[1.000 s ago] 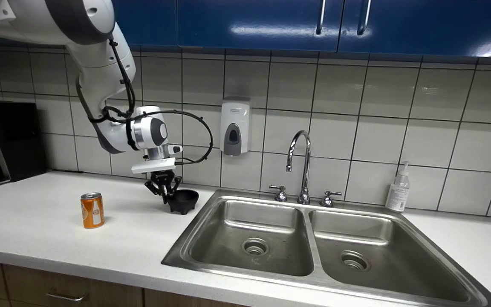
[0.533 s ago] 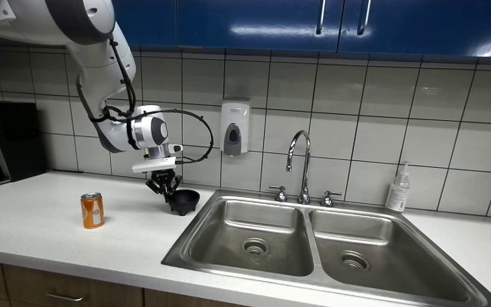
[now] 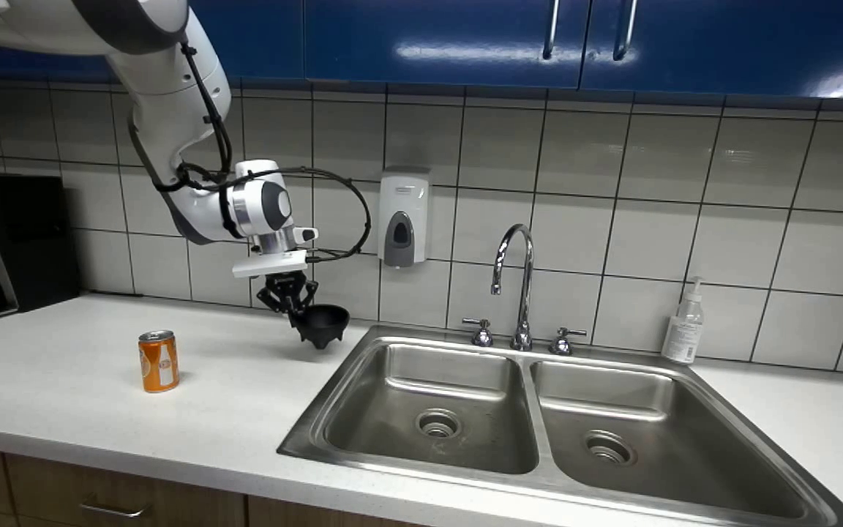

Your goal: Put the black bowl in the sink

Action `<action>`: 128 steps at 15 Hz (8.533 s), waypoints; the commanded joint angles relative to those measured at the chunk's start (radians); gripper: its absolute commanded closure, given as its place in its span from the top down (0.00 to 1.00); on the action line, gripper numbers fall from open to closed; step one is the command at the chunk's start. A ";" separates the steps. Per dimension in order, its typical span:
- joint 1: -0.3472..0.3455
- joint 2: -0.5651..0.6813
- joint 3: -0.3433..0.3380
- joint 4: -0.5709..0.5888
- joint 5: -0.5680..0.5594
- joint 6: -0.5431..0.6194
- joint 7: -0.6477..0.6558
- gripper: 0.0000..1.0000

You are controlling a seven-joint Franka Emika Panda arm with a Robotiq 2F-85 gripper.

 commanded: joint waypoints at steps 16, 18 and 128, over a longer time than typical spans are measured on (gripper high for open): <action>-0.115 -0.130 -0.081 -0.115 0.025 0.073 -0.055 0.02; -0.144 -0.125 -0.082 -0.108 0.036 0.076 -0.080 0.02; -0.186 -0.474 -0.056 -0.564 0.158 0.068 -0.259 1.00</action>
